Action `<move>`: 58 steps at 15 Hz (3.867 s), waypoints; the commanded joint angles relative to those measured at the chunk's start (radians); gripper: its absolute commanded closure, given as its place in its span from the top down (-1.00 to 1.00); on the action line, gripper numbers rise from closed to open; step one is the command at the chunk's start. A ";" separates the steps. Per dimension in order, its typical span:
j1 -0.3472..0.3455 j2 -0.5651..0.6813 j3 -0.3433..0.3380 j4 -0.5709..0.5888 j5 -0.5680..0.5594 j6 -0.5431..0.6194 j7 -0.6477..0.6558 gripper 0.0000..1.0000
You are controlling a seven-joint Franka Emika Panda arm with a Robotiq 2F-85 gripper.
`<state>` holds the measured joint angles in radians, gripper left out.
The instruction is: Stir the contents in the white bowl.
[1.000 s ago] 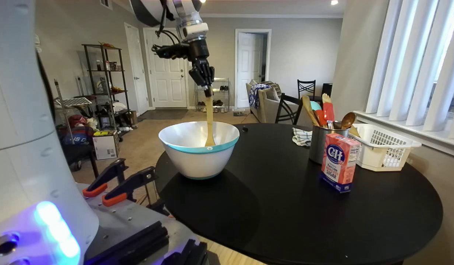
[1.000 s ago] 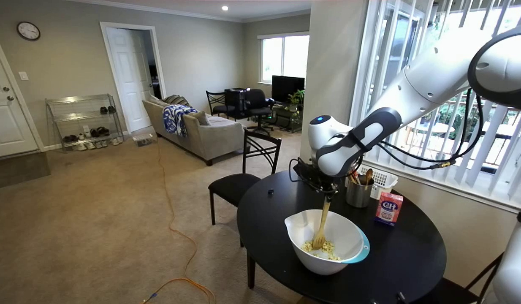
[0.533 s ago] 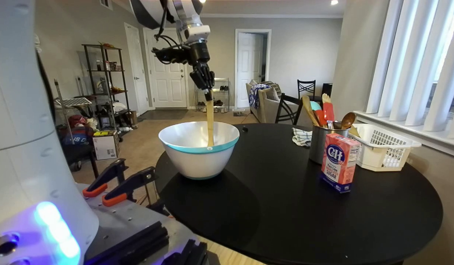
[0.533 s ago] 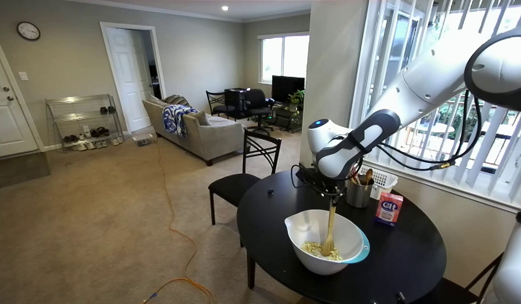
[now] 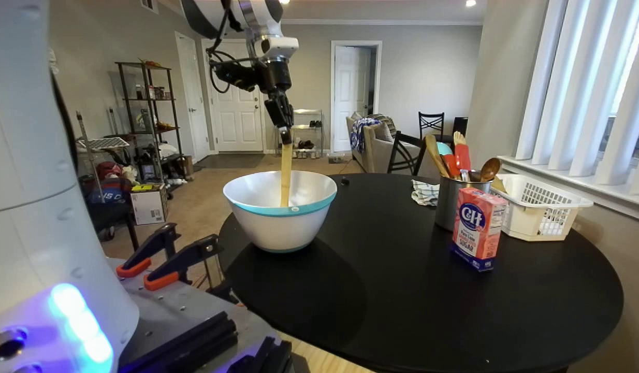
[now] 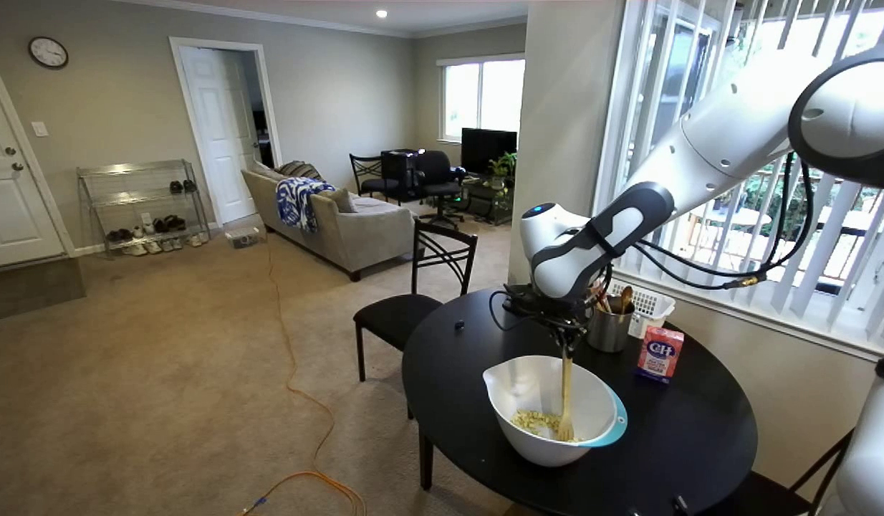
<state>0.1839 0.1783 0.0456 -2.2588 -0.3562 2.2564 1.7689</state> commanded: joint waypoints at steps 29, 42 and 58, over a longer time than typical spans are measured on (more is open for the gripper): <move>0.007 -0.010 -0.037 -0.004 -0.048 0.044 0.254 -0.89; -0.008 0.004 0.035 0.003 0.163 0.030 0.003 -0.88; 0.039 -0.005 -0.006 -0.003 0.003 0.180 0.304 -0.88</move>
<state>0.2014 0.1868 0.0579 -2.2413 -0.2783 2.4228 1.9804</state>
